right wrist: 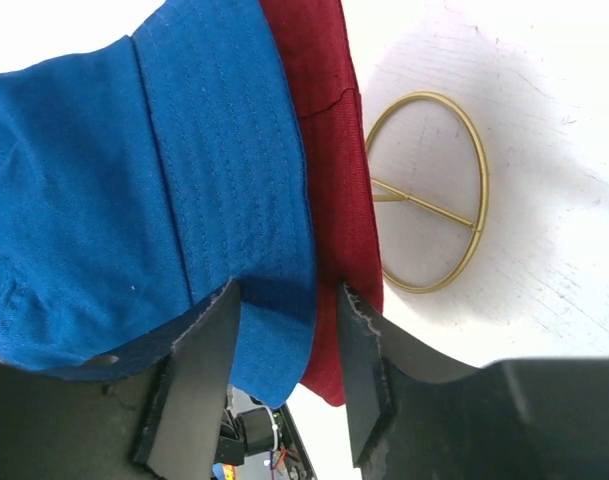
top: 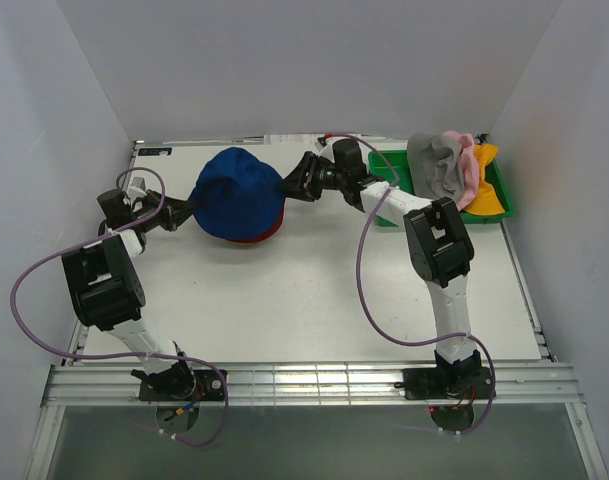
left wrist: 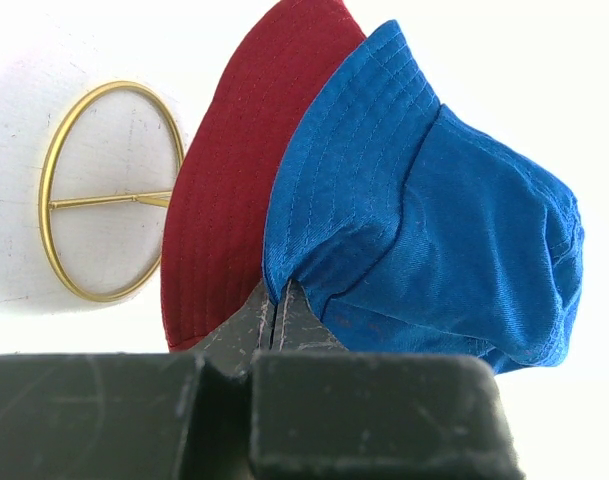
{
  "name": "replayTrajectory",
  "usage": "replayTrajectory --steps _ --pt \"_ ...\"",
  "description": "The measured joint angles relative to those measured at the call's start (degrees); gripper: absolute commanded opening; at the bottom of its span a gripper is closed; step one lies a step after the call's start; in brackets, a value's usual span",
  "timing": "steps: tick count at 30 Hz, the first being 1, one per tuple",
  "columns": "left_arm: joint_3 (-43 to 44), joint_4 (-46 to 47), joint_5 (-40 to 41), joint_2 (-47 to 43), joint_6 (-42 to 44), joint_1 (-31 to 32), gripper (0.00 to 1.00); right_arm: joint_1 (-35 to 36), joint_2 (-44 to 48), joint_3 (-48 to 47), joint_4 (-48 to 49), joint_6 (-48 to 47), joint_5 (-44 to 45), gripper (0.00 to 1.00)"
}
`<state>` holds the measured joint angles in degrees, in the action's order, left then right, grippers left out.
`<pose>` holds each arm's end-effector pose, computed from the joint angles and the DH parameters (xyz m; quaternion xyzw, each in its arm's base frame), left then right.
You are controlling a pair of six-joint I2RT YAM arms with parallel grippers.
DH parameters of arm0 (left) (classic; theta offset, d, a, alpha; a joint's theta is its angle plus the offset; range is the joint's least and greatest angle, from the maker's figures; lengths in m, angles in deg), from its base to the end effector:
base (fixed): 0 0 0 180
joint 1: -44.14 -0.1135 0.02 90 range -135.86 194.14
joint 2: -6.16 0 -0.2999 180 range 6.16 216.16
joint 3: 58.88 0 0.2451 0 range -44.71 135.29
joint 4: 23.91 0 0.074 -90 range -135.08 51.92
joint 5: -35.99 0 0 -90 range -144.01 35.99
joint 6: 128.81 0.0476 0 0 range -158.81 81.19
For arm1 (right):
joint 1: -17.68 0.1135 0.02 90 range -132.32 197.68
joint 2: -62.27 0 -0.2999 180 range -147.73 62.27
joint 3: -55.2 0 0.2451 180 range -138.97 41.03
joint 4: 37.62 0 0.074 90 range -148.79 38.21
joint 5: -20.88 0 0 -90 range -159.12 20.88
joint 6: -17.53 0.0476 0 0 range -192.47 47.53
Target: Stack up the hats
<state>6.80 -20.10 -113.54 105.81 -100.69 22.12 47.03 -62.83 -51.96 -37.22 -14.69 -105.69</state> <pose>0.3476 0.0963 0.2229 -0.3188 0.7251 -0.5521 0.2604 0.4504 0.2858 0.2495 0.0083 0.7880 0.5701 0.2322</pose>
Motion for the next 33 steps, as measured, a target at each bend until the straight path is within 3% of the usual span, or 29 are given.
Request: replayTrajectory --steps 3,7,13,33 --pt "0.00 0.00 0.02 0.00 0.00 0.00 0.00 0.04 0.00 0.00 0.55 0.37 -0.02 0.40" --pt "0.00 -0.02 0.15 0.00 0.20 0.00 0.00 0.04 0.00 0.00 0.63 0.52 0.11 0.22" --pt "-0.02 -0.44 0.39 0.00 0.61 0.02 0.00 0.09 0.00 0.00 0.48 0.28 0.48 0.08" --pt "-0.28 -1.75 1.03 0.44 3.13 0.20 0.00 0.20 -1.68 -4.09 -10.73 -7.82 5.16 0.08"
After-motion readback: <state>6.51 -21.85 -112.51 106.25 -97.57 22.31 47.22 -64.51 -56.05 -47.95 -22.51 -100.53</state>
